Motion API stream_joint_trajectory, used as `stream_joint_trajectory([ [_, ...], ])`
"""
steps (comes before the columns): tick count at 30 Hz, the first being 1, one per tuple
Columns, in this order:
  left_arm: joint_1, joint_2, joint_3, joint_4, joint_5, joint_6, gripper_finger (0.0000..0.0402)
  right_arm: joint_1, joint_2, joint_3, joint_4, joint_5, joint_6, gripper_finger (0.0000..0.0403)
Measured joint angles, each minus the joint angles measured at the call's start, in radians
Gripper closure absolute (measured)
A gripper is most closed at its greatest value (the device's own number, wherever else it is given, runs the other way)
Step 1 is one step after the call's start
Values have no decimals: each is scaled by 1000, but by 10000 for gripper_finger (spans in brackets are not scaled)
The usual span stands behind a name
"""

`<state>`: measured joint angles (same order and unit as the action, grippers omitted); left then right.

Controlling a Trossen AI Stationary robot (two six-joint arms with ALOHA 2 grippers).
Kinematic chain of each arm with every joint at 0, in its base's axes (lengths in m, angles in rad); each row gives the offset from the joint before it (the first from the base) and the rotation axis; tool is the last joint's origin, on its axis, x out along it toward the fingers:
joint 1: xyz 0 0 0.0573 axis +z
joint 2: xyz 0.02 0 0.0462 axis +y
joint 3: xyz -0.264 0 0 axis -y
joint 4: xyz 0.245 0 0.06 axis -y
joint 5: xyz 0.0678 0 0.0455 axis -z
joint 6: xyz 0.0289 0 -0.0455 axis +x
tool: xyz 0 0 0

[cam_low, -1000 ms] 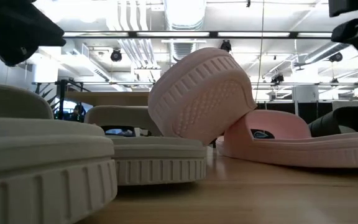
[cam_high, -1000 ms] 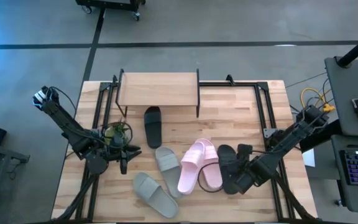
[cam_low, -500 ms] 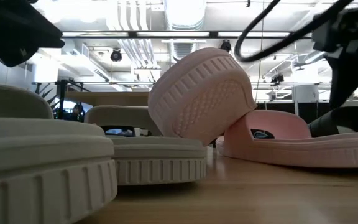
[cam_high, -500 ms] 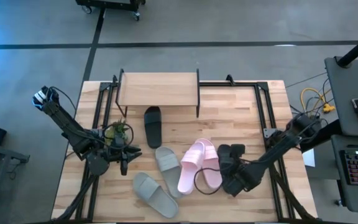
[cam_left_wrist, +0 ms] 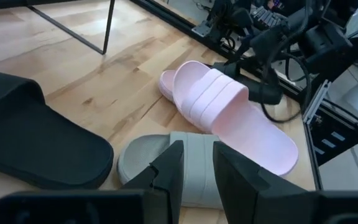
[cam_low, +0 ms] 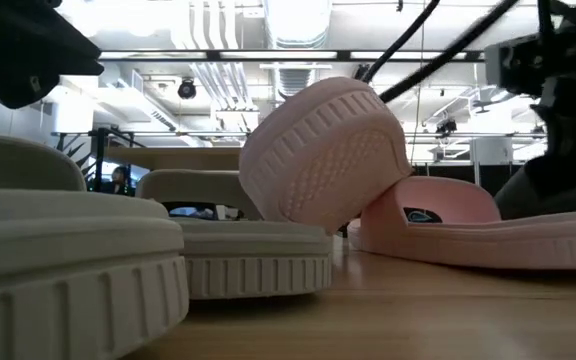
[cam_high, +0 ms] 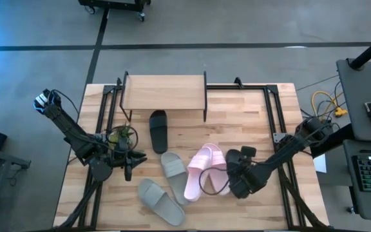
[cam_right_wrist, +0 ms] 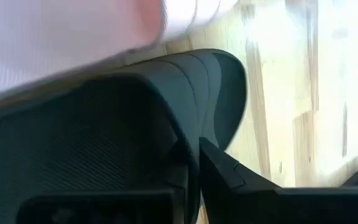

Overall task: Pick and place slides into the shelf
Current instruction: Move the black slider under the shelf

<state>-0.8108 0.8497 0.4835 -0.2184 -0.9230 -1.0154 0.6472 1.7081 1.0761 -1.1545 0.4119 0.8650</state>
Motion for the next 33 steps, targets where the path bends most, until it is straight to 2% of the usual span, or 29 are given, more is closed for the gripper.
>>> stream_joint_trajectory([
  [4, 0, -6, 0, 8, 0, -2, 330, 25, -67, 42, -113, -35, 8, 390],
  [9, 0, -12, 0, 18, 0, -1, 330, 29, -206, 132, -199, -5, 51, 390],
  [12, 0, -14, 0, 19, -1, -1, 330, -34, -262, 185, -164, 67, 19, 390],
  [15, 0, -14, 0, 21, -1, -1, 330, -149, -262, 232, -67, 120, -103, 390],
  [19, 0, -20, 0, 32, -1, -28, 330, -311, -212, 285, 190, 122, -391, 390],
  [22, 0, -26, 0, 30, 0, -75, 330, -430, -139, 330, 340, 15, -558, 390],
  [26, 0, -34, 0, 32, 6, -128, 330, -556, -14, 409, 290, -121, -639, 390],
  [29, 0, -34, 4, 31, 8, -145, 330, -600, 87, 461, 207, -125, -716, 390],
  [33, 0, -33, 12, 32, 9, -152, 330, -621, 197, 535, 185, -123, -813, 390],
])
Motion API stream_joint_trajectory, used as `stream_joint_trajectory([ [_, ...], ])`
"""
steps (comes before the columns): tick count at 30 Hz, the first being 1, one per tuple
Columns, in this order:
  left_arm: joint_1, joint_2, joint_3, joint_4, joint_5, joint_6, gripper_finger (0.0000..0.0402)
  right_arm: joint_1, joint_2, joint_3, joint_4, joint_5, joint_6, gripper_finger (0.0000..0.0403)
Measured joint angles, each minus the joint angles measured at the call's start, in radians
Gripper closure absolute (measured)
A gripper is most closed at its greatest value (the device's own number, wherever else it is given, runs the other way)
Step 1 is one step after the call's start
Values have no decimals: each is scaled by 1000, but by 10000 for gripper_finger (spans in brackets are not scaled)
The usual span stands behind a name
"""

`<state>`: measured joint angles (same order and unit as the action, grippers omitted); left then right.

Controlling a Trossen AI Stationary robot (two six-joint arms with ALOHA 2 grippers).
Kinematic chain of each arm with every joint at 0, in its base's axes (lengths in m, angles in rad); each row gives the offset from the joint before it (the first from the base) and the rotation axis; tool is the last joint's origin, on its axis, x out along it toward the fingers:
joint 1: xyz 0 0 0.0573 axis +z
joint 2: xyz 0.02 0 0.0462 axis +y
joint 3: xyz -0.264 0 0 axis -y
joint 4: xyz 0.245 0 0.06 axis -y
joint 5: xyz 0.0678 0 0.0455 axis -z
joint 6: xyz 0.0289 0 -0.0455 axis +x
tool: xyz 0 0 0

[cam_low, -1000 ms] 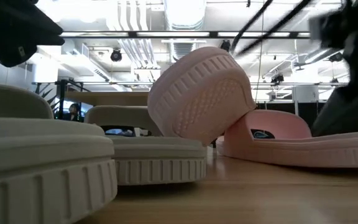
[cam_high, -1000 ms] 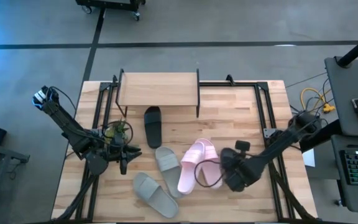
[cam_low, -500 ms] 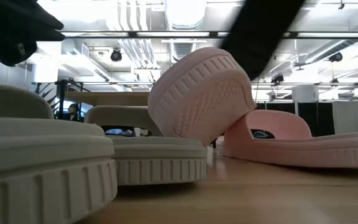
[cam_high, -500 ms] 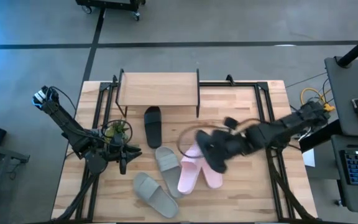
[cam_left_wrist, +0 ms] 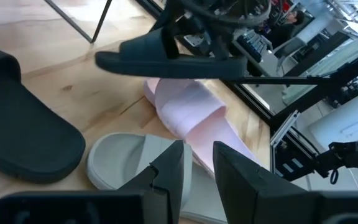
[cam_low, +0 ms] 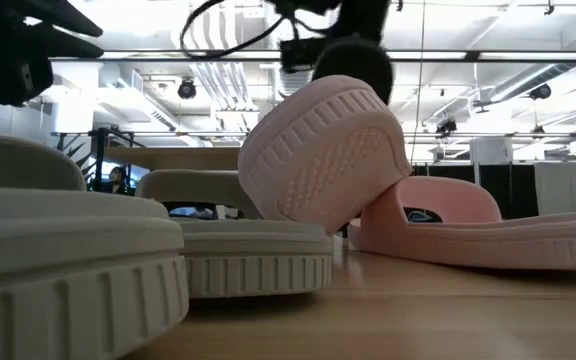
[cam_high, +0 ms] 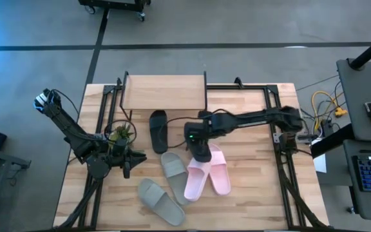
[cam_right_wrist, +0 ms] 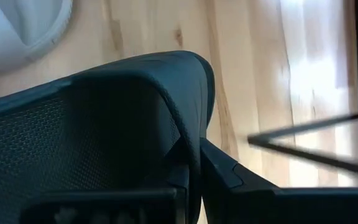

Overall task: Pick and place slides into the shelf
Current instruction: Move the black slider under the shelf

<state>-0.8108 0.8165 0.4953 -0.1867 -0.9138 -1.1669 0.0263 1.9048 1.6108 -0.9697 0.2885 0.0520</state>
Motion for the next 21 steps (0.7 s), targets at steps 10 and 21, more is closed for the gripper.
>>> stream_joint_trajectory([
  [10, 0, 0, 0, -9, 1, 3, 330, -20, 225, 272, -12, 130, -125, 390],
  [21, 0, 0, -6, -12, 13, 4, 330, -19, 546, 631, -183, 344, -169, 377],
])
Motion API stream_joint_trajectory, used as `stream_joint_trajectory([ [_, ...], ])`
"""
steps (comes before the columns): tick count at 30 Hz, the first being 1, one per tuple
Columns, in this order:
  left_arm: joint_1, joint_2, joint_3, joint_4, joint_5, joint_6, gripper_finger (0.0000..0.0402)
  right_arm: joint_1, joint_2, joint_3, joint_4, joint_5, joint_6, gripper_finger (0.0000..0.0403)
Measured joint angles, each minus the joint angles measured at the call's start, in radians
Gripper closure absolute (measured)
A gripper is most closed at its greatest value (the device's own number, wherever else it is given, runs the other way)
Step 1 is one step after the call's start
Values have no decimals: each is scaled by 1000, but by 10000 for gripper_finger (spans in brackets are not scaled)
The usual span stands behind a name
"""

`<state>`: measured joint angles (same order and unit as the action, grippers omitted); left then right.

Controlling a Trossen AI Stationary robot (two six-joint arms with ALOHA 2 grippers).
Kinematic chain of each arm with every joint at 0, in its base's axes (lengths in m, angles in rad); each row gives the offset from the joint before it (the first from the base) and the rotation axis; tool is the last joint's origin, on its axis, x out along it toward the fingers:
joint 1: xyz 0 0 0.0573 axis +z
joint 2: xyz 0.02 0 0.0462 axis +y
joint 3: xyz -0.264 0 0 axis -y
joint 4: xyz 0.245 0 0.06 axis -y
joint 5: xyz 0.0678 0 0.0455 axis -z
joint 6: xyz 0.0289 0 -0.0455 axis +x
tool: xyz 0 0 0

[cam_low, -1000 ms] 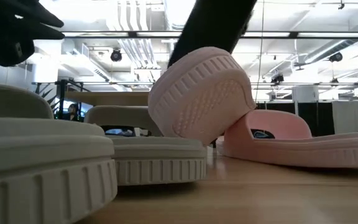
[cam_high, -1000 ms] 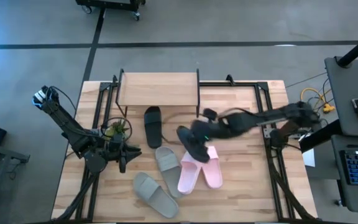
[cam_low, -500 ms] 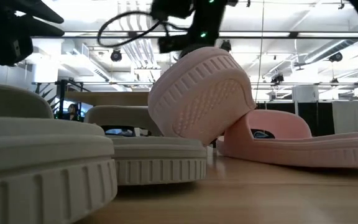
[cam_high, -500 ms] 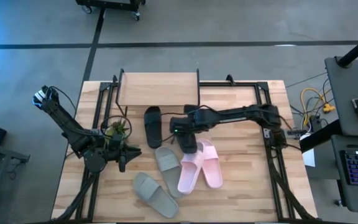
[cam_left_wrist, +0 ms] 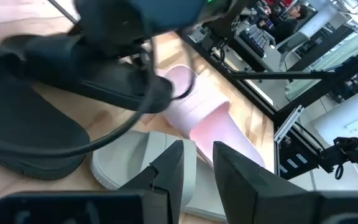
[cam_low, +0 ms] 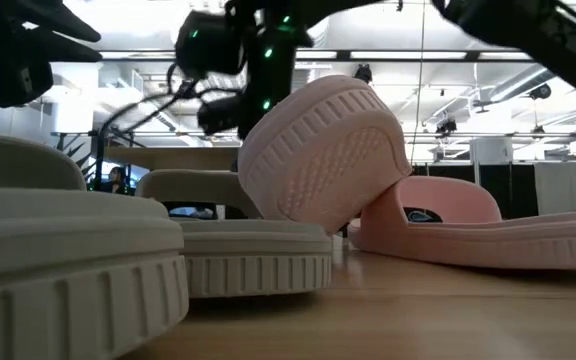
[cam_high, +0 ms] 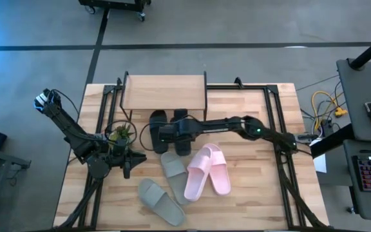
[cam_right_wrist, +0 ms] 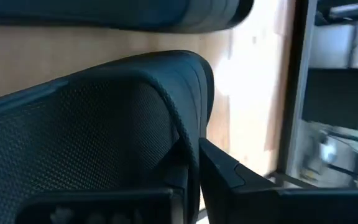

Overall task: Pick and place slides into the shelf
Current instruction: Move the black slider under the shelf

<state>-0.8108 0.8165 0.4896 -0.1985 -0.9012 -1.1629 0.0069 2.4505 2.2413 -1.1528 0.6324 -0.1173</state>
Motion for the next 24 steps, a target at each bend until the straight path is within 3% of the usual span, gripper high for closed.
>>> stream_joint_trajectory([
  [3, 0, 0, 0, 1, 16, 0, 330, -3, 44, 56, 17, 55, -12, 347],
  [12, 0, 2, 0, 3, 37, -1, 330, -8, 58, 107, 26, 37, 20, 244],
  [20, 0, 6, 0, 1, 37, -2, 330, 4, -15, 115, -185, -16, 154, 214],
  [22, 0, 6, 0, 2, 37, -2, 330, 4, -40, 114, -269, -116, 180, 214],
  [24, 0, 6, 1, 2, 37, -2, 330, -11, -58, 114, -355, -325, 212, 220],
])
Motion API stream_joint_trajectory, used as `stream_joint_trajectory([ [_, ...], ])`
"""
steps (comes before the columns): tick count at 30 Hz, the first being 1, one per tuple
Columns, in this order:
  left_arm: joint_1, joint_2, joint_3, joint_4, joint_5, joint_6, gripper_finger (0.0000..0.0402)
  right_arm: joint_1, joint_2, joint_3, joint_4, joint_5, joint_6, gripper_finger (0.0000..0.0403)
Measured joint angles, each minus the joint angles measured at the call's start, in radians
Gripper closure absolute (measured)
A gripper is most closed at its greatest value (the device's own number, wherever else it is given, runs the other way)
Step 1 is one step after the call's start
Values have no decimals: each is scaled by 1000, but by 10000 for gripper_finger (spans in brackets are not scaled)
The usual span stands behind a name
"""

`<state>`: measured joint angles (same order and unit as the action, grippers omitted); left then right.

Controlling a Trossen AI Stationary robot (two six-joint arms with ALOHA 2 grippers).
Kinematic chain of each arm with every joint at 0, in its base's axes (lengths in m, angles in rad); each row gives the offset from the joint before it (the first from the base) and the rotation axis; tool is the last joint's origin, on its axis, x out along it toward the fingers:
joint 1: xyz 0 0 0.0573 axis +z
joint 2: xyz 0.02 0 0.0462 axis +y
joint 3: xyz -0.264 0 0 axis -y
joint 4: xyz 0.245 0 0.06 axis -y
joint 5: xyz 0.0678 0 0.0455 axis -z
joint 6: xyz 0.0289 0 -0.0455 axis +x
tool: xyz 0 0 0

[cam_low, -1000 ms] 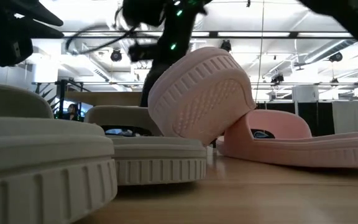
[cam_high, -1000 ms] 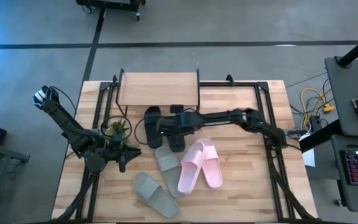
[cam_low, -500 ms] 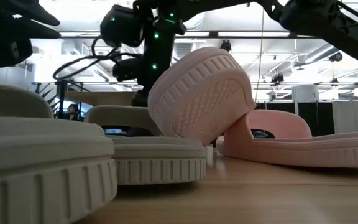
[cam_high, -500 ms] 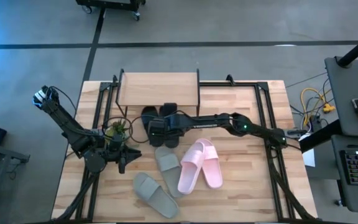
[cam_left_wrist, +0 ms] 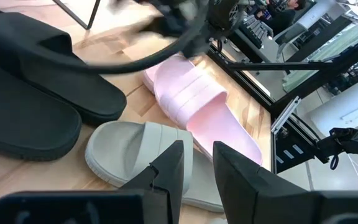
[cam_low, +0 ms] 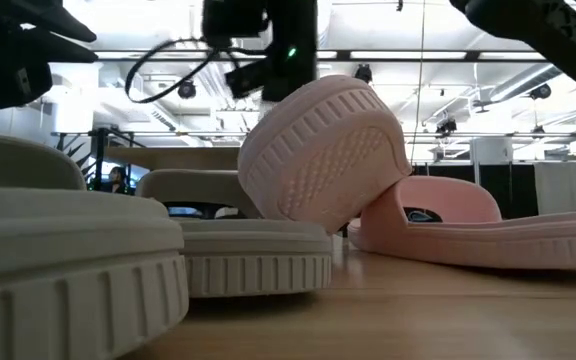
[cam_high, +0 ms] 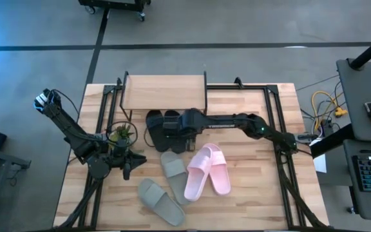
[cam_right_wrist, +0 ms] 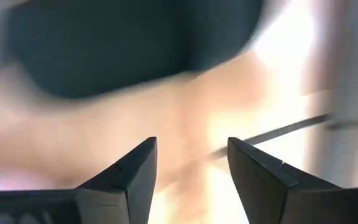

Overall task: Pick and place slides into the shelf
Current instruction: Move the black slider under the shelf

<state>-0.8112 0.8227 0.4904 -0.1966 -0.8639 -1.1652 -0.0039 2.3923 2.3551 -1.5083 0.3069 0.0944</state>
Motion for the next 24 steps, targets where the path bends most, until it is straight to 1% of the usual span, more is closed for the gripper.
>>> stream_joint_trajectory([
  [1, 0, 1, 0, 2, 0, 0, 330, -10, -2, -4, -21, -103, 19, 225],
  [2, 0, 1, 0, 2, 0, 0, 330, -20, -2, -11, -29, -170, 34, 232],
  [3, 0, 1, 0, 1, 0, 0, 330, -27, 2, -24, -30, -198, 45, 240],
  [8, 0, 4, 0, 5, 0, -1, 330, -40, 12, -100, -3, -226, 57, 297],
  [12, 0, 4, 0, 5, 0, -2, 330, -37, 15, -165, 98, -232, 37, 348],
  [15, 0, 4, 0, 5, 0, -3, 330, -32, 15, -188, 167, -231, 37, 376],
  [18, 0, 7, 0, 5, 0, -3, 330, -29, 14, -212, 229, -228, 32, 391],
  [24, 0, 11, 1, 5, 0, -6, 330, -29, 14, -266, 325, -226, 23, 394],
])
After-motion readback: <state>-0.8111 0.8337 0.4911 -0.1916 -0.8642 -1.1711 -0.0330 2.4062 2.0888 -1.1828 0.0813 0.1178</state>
